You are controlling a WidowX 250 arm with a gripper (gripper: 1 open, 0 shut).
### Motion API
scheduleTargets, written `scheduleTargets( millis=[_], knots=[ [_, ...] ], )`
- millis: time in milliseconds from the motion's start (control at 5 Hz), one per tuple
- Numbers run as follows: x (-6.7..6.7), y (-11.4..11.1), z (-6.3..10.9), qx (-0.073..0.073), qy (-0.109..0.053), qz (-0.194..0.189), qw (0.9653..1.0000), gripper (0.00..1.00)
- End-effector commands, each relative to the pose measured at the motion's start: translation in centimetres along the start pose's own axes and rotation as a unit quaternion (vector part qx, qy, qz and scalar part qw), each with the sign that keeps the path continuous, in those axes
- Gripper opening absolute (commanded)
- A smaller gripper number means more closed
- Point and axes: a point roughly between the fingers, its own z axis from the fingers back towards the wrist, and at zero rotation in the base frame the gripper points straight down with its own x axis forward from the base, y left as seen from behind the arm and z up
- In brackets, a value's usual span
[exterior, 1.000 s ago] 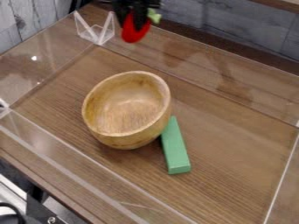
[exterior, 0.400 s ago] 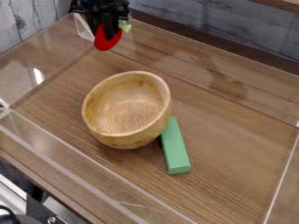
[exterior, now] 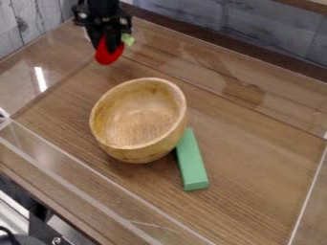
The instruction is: Move the red fruit to the left
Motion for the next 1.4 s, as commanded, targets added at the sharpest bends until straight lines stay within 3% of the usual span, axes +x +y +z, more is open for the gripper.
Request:
scheduleTargets(
  millis=[0, 200, 400, 800, 1200],
  knots=[
    [2.0, 1.4, 1.5, 0.014, -0.033, 0.018, 0.9992, 0.00],
    [1.4, 1.0, 0.5, 0.015, -0.026, 0.032, 0.9991, 1.00],
    [0.8, 0.5, -0.1, 0.009, -0.025, 0.044, 0.9987, 1.00],
    [-0.8, -2.7, 0.9, 0.001, -0.025, 0.046, 0.9986, 1.00],
    [-0.5, -1.9, 1.6, -0.006, -0.021, 0.003, 0.9998, 1.00]
  ],
)
